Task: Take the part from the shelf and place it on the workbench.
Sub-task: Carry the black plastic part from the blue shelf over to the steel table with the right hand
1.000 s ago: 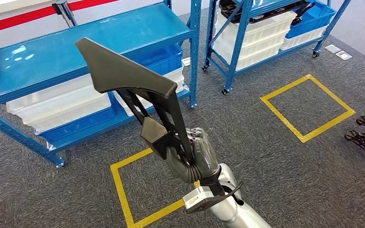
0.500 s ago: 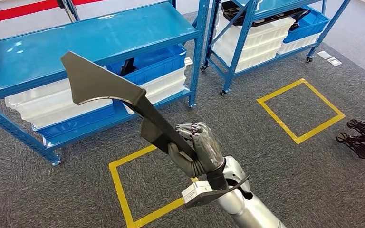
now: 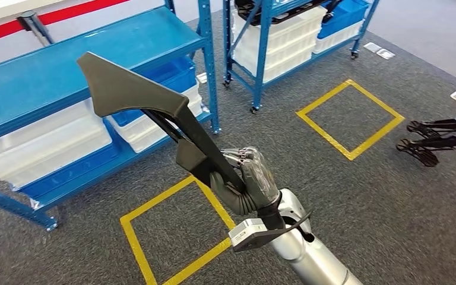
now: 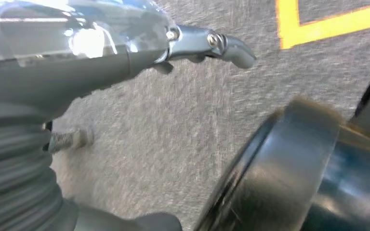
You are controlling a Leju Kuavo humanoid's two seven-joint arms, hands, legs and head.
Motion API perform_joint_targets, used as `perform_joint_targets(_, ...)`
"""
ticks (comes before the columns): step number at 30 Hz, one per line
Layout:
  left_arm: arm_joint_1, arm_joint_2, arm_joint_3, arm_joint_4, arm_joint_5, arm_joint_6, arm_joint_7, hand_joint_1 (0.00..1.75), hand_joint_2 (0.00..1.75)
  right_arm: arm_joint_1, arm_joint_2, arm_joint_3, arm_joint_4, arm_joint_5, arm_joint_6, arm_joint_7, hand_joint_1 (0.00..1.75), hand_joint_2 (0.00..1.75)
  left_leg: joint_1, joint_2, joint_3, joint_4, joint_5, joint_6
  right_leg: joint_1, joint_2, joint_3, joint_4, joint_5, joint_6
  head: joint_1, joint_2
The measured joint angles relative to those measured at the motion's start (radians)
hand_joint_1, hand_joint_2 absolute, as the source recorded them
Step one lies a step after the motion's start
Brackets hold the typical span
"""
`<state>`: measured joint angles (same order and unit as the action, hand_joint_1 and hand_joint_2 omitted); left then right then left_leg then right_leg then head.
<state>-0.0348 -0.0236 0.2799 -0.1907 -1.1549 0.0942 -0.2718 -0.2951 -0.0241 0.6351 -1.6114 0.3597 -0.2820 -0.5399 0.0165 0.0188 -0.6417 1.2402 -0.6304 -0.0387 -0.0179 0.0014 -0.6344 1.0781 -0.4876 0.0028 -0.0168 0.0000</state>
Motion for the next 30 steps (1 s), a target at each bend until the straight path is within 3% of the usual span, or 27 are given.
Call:
perform_joint_targets(2,0.002,0.0,0.006,0.0,0.002,0.021,-0.021,0.0,1.75,0.008,0.004,-0.001,0.0,-0.016,-0.009,-0.007,1.75,1.75,0.0,-0.015,-0.045,0.1,-0.031,0.0,0.001,0.023,0.0,0.0,0.001,-0.003,-0.01,0.0)
perform_joint_targets(3,0.002,0.0,0.009,0.0,-0.003,0.031,-0.031,0.0,1.75,0.017,0.005,-0.003,0.0,-0.029,-0.015,-0.012,1.75,1.75,0.001,-0.017,-0.045,0.1,-0.018,0.0,0.001,0.036,0.001,0.0,0.001,-0.003,-0.013,0.0)
perform_joint_targets(5,-0.001,-0.003,0.011,0.0,-0.026,0.046,-0.041,0.0,1.75,0.045,0.004,-0.013,0.0,-0.066,-0.024,-0.034,1.75,1.75,0.006,-0.033,0.003,-0.004,0.049,0.0,-0.001,0.06,0.004,0.001,0.001,-0.001,-0.017,0.0)
perform_joint_targets(6,-0.004,-0.006,0.01,0.0,-0.039,0.048,-0.043,0.0,1.75,0.06,0.002,-0.021,0.0,-0.085,-0.025,-0.051,1.75,1.75,0.011,-0.061,0.031,-0.067,0.074,-0.002,-0.002,0.072,0.004,0.003,0.002,0.003,-0.019,0.0)
perform_joint_targets(8,-0.013,-0.012,0.005,0.0,-0.053,0.039,-0.052,0.0,1.75,0.088,-0.002,-0.043,0.0,-0.115,-0.025,-0.088,1.75,1.75,0.017,-0.109,0.062,-0.142,0.094,-0.004,-0.002,0.095,-0.004,0.005,0.007,0.017,-0.02,0.0)
perform_joint_targets(9,-0.02,-0.014,0.003,-0.001,-0.055,0.029,-0.059,0.0,1.75,0.099,-0.004,-0.055,0.0,-0.122,-0.024,-0.102,1.75,1.75,0.016,-0.119,0.063,-0.147,0.091,-0.003,-0.004,0.107,-0.009,0.003,0.011,0.026,-0.019,0.0)
perform_joint_targets(10,-0.028,-0.014,0.001,-0.002,-0.053,0.018,-0.066,0.0,1.75,0.109,-0.005,-0.067,0.0,-0.125,-0.023,-0.11,1.75,1.75,0.015,-0.11,0.063,-0.151,0.093,0.001,-0.006,0.119,-0.013,0.0,0.017,0.034,-0.017,0.0)
perform_joint_targets(11,-0.037,-0.012,0.0,-0.003,-0.046,0.008,-0.07,0.0,1.75,0.117,-0.006,-0.079,0.0,-0.125,-0.022,-0.114,1.75,1.75,0.014,-0.096,0.063,-0.154,0.096,0.007,-0.007,0.118,-0.015,-0.003,0.02,0.04,-0.016,0.0)
perform_joint_targets(12,-0.043,-0.009,0.001,-0.005,-0.032,0.0,-0.072,0.0,1.75,0.123,-0.007,-0.09,-0.001,-0.123,-0.021,-0.116,1.75,1.75,0.014,-0.083,0.064,-0.157,0.099,0.014,-0.005,0.101,-0.021,0.003,0.015,0.045,-0.012,0.0)
perform_joint_targets(13,-0.047,-0.004,0.004,-0.006,-0.013,-0.005,-0.068,0.0,1.75,0.128,-0.007,-0.101,-0.001,-0.118,-0.021,-0.115,1.75,1.75,0.014,-0.067,0.064,-0.16,0.101,0.02,-0.002,0.075,-0.034,0.028,-0.001,0.047,-0.005,0.0)
perform_joint_targets(15,-0.044,0.004,0.017,-0.007,0.024,-0.009,-0.048,0.0,1.75,0.135,-0.007,-0.122,-0.003,-0.109,-0.022,-0.112,1.75,1.75,0.009,-0.032,0.064,-0.162,0.103,0.029,0.004,0.022,-0.084,0.134,-0.058,0.048,0.012,0.0)
perform_joint_targets(17,-0.035,0.009,0.03,-0.007,0.04,-0.012,-0.023,0.0,1.75,0.147,-0.007,-0.138,-0.004,-0.101,-0.022,-0.107,1.75,1.75,0.006,0.003,0.064,-0.162,0.101,0.032,0.003,0.013,-0.13,0.241,-0.098,0.049,0.022,0.0)
perform_joint_targets(18,-0.031,0.011,0.035,-0.007,0.043,-0.016,-0.012,0.0,1.75,0.152,-0.008,-0.145,-0.004,-0.097,-0.022,-0.105,1.75,1.75,0.006,0.018,0.064,-0.162,0.101,0.032,0.004,0.011,-0.133,0.252,-0.094,0.049,0.026,0.0)
perform_joint_targets(20,-0.024,0.014,0.046,-0.006,0.052,-0.023,0.01,0.0,1.75,0.156,-0.01,-0.156,-0.005,-0.09,-0.023,-0.1,1.75,1.75,0.005,0.045,0.065,-0.162,0.099,0.031,0.004,-0.002,-0.084,0.166,-0.043,0.047,0.035,0.0)
perform_joint_targets(22,-0.017,0.019,0.057,-0.006,0.062,-0.026,0.024,0.0,1.75,0.156,-0.014,-0.166,-0.006,-0.087,-0.023,-0.099,1.75,1.75,0.002,0.066,0.066,-0.162,0.096,0.027,0.012,-0.042,-0.017,0.041,-0.004,0.04,0.043,0.0)
perform_joint_targets(23,-0.015,0.021,0.064,-0.006,0.068,-0.027,0.032,0.0,1.75,0.156,-0.016,-0.171,-0.007,-0.086,-0.023,-0.099,1.75,1.75,-0.001,0.074,0.068,-0.163,0.095,0.024,0.017,-0.057,0.001,0.005,0.003,0.036,0.045,0.0)
perform_joint_targets(24,-0.013,0.023,0.07,-0.006,0.074,-0.029,0.041,0.0,1.75,0.157,-0.019,-0.176,-0.007,-0.086,-0.024,-0.099,1.75,1.75,-0.004,0.081,0.07,-0.165,0.095,0.02,0.021,-0.063,0.005,-0.007,0.0,0.031,0.044,0.0)
perform_joint_targets(26,-0.01,0.024,0.085,-0.006,0.092,-0.033,0.058,0.0,1.75,0.168,-0.029,-0.188,-0.009,-0.086,-0.029,-0.093,1.75,1.75,-0.007,0.093,0.078,-0.171,0.094,0.011,0.018,-0.045,0.005,-0.013,0.004,0.022,0.037,0.0)
perform_joint_targets(28,-0.009,0.018,0.1,-0.006,0.105,-0.035,0.065,0.0,1.75,0.191,-0.042,-0.21,-0.012,-0.089,-0.041,-0.083,1.75,1.75,-0.005,0.063,0.075,-0.148,0.071,0.005,0.009,-0.029,0.011,-0.02,0.008,0.011,0.026,0.0)
perform_joint_targets(30,-0.004,0.005,0.11,-0.005,0.107,-0.035,0.068,0.0,1.75,0.222,-0.054,-0.243,-0.013,-0.097,-0.05,-0.077,1.75,1.75,-0.003,0.008,0.035,-0.05,0.014,0.003,0.004,-0.014,0.015,-0.024,0.009,0.0,0.011,0.0)
